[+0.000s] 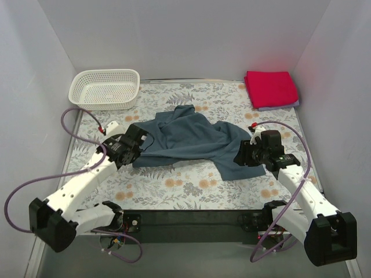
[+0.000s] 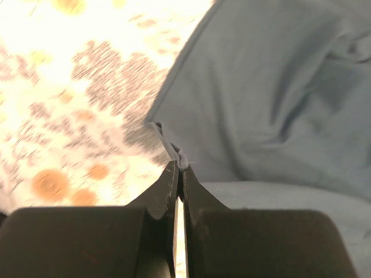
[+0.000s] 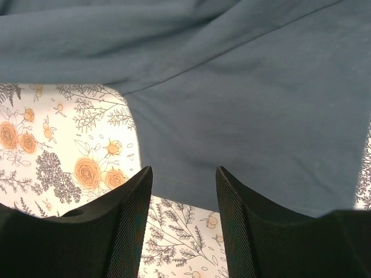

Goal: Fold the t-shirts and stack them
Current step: Flatten the tshirt out

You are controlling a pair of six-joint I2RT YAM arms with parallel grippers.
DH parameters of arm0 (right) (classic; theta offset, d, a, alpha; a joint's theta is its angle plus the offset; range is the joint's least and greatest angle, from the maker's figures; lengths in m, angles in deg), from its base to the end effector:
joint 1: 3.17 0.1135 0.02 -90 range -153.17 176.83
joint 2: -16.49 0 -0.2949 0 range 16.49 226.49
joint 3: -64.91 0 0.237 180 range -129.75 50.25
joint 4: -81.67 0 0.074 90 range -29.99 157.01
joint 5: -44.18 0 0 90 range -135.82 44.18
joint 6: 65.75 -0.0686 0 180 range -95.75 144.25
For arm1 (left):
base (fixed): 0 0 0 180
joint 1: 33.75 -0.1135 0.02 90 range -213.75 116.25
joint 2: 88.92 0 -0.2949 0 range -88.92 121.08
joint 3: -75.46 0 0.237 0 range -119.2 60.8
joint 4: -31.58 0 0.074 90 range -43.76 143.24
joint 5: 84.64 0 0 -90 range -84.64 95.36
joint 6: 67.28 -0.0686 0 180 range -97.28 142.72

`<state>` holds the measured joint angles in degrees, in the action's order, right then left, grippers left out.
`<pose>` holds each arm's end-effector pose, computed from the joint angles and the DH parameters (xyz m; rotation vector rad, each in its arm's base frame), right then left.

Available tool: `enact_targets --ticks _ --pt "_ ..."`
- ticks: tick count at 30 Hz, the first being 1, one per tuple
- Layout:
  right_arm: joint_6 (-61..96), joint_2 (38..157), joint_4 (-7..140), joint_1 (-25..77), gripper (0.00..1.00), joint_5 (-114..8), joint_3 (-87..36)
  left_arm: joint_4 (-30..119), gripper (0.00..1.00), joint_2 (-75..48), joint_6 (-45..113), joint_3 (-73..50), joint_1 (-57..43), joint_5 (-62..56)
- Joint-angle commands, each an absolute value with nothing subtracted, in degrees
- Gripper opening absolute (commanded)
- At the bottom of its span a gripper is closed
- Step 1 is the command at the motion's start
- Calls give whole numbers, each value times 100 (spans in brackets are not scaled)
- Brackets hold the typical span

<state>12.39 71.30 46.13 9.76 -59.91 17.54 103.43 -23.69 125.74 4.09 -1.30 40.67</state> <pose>0.1794 0.0583 0.2280 -0.1478 2.3420 0.5016 0.1779 -0.0661 0.2881 -1.5285 1.8740 -0.1896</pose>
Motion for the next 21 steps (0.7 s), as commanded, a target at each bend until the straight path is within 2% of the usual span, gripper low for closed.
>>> enact_targets --ticks 1,4,8,21 --pt "1186 7405 4785 1019 46 -6015 1308 10917 0 -3160 13143 1060 -114 3922" --pt "1151 7703 4899 1036 46 -5980 1211 10804 0 -3801 13390 1658 -114 3622" --pt "1063 8222 5206 1054 46 -6129 1079 10199 0 -3945 13443 2238 -114 3455" --pt "1001 9717 5602 1080 42 -6041 543 8475 0 -1942 13039 2433 -176 3902"
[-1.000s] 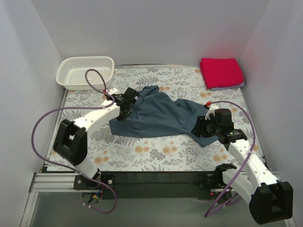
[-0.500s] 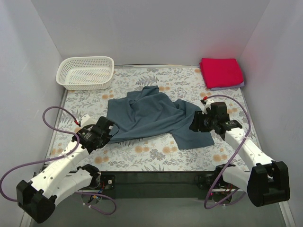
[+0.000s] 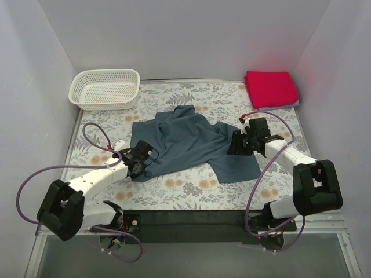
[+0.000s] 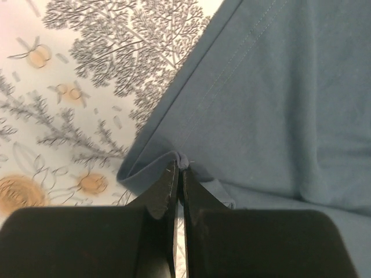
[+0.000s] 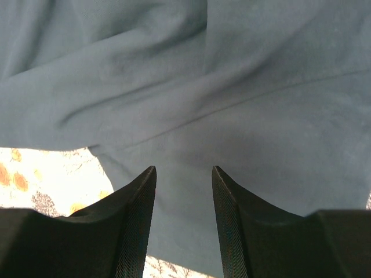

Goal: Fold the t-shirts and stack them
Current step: Flatten the tshirt out

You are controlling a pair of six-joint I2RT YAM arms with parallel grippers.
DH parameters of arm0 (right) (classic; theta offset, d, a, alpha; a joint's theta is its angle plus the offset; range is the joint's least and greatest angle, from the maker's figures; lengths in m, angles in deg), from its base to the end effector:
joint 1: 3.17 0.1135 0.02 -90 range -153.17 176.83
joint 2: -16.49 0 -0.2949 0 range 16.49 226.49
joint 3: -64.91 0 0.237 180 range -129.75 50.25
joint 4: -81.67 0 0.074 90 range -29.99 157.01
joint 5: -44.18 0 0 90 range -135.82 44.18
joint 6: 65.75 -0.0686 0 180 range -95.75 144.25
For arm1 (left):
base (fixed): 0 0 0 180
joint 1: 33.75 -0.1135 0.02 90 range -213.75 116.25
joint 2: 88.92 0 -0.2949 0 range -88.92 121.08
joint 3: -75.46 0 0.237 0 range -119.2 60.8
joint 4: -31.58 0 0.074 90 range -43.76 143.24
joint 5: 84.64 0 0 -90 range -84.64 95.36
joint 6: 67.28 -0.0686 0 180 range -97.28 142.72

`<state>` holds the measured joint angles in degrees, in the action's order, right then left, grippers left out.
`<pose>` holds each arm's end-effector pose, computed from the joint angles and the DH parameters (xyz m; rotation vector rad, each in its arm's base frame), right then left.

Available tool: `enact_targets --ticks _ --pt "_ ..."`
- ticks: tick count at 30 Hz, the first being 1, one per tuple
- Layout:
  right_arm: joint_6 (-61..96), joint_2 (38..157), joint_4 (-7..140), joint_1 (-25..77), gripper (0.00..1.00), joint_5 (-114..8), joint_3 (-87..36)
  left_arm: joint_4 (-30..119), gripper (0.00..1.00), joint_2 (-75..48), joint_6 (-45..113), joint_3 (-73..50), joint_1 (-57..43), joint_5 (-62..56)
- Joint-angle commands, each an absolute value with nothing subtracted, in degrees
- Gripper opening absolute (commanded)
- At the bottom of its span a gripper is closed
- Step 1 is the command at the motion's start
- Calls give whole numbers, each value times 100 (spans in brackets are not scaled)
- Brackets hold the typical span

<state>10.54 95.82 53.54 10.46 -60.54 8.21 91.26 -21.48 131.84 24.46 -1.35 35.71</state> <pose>0.2611 0.0813 0.2034 -0.1127 2.4860 0.5214 0.1588 -0.0597 0.1895 -1.6575 1.9579 -0.0655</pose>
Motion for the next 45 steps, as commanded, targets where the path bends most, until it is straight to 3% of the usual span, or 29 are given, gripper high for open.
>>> enact_targets --ticks 1,11,19,26,32,36,45 --pt "984 9839 5602 1080 42 -6007 516 8396 0 -1662 13004 2398 -263 3920" --pt "905 10675 5795 1089 43 -5839 140 7438 0 193 11977 1266 -1546 3508" --pt "869 11308 5744 1080 44 -5734 -845 7068 0 600 10888 245 -2162 3225" --pt "940 10185 5122 1080 60 -5016 -531 7410 0 -1041 10402 524 -2162 3454" --pt "948 9183 4031 1080 63 -3933 180 7419 0 -3183 10244 1666 -2162 3472" --pt "843 8734 3625 1045 62 -3633 620 7419 0 -3916 10226 2098 -2162 3323" --pt "378 8320 3554 1106 57 -4257 1280 7358 0 -3830 10112 2257 -2171 3103"
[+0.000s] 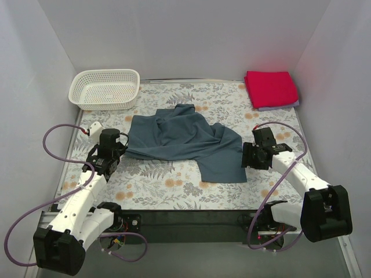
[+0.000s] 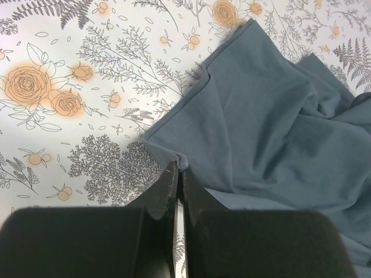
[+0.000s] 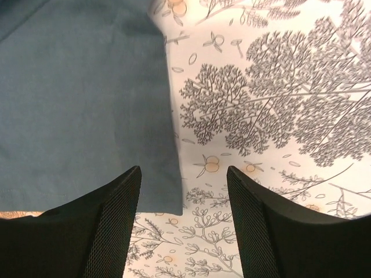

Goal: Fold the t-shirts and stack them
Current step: Flatten the tshirt out

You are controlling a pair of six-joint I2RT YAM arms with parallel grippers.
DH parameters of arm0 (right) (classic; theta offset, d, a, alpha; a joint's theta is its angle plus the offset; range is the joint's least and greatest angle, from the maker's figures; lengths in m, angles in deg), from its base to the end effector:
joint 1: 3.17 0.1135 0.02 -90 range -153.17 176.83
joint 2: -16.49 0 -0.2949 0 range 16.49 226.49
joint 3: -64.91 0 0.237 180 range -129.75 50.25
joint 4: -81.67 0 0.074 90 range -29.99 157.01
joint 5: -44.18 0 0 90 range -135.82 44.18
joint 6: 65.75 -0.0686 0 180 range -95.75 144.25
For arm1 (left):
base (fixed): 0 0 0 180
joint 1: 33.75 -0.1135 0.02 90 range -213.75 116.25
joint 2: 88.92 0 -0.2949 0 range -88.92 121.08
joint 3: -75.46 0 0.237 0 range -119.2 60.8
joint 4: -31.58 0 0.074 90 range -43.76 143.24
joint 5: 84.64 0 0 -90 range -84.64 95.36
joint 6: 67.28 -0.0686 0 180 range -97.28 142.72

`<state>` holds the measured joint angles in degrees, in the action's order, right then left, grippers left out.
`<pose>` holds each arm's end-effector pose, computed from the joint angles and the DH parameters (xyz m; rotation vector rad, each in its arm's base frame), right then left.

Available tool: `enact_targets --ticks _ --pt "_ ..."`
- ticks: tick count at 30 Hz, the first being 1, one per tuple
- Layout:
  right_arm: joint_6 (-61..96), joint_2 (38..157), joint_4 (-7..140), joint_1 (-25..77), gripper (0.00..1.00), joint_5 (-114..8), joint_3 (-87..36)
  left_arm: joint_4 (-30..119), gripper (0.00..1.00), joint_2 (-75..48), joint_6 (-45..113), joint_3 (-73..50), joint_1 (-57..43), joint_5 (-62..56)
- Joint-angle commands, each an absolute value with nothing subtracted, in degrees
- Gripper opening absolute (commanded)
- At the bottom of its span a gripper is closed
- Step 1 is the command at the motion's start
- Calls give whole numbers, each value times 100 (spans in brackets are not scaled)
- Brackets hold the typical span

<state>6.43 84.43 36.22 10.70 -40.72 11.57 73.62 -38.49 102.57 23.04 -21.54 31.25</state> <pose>0.2050 0.0443 0.2037 0.1212 2.6114 0.0789 0.1753 -0.0073 0.2617 -1.4217 1.6985 -0.3868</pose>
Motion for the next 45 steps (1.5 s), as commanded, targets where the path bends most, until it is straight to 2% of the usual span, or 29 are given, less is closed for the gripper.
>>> enact_targets --ticks 1,13,17,28,30,33,34,37,45 --pt "342 8320 3546 1124 56 -4257 1324 7358 0 -3812 10094 2265 -2162 3137" --pt "-97 8645 3625 1686 49 -4064 1878 7402 0 -3918 10059 2274 -2171 3208" --pt "-211 8733 3625 1853 43 -4002 1949 7411 0 -3909 10050 2283 -2162 3234" --pt "-396 9049 3581 2337 40 -4073 2098 7437 0 -3848 10050 2283 -2171 3305" --pt "-405 9076 3581 2355 35 -4073 2116 7437 0 -3839 10050 2283 -2162 3322" --pt "-396 9085 3572 2372 21 -4073 2089 7437 0 -3804 10042 2283 -2171 3322" --pt "-379 9067 3581 2372 13 -4055 2089 7437 0 -3786 10050 2283 -2171 3322" --pt "-317 9032 3581 2372 1 -3854 2011 7411 0 -3751 10085 2283 -2171 3348" --pt "7 8356 3476 2337 1 -2809 608 7525 0 -3365 10182 1423 -2171 3717"
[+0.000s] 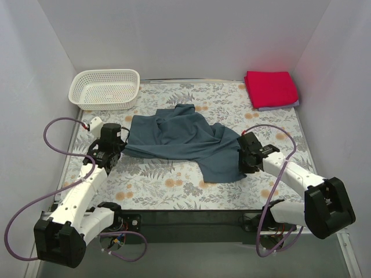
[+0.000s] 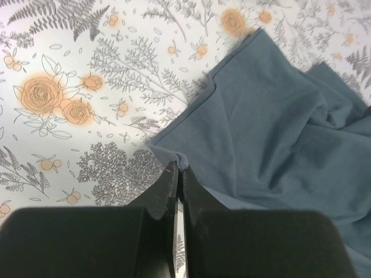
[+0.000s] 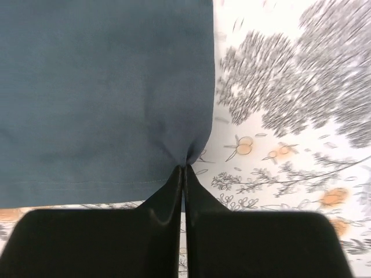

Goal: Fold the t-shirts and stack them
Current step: Flatten the tshirt out

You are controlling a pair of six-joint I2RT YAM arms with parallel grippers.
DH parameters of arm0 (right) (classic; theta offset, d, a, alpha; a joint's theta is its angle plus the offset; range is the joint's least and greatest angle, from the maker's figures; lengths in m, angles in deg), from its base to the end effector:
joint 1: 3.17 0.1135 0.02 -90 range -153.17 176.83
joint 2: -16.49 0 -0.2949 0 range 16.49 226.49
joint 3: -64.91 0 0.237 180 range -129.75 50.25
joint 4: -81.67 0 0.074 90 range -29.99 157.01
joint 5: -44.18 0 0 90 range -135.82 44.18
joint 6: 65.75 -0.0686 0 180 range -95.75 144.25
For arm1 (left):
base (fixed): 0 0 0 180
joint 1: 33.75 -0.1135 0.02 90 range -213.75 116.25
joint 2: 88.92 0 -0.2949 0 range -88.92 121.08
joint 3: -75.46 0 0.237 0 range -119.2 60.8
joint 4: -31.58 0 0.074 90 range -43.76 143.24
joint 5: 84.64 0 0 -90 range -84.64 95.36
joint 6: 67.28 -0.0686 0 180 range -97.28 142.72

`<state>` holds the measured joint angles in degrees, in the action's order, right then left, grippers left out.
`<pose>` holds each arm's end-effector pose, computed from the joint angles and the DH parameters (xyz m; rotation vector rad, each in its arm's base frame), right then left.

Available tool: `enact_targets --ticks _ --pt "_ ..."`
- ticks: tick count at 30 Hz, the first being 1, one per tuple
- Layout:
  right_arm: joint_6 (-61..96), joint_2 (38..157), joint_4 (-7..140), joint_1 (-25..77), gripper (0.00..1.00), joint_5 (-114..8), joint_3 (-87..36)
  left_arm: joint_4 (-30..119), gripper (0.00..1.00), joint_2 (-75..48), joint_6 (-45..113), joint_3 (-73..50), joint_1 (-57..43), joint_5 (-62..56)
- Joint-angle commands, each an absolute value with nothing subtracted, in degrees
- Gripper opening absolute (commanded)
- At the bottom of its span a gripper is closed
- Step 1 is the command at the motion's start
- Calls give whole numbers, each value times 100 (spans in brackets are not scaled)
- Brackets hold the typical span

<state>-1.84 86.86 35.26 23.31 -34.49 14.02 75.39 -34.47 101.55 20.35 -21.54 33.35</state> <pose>0.1869 0.0780 0.1833 0.0476 2.6788 0.0151 0.1864 -0.0074 0.2641 -1.4213 1.7259 -0.2990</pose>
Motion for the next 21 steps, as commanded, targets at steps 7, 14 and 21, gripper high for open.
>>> enact_targets --ticks 7,14,21 --pt "876 8127 3273 1986 1 -1771 -1781 7665 0 -2820 9884 -475 -2171 3797" --pt "1826 8268 3448 1845 1 -988 -4386 7122 0 -2810 8830 -2400 -2171 3139" --pt "3240 7275 4494 1836 1 -1540 -5257 6435 0 -4127 7994 -2691 -2171 2171"
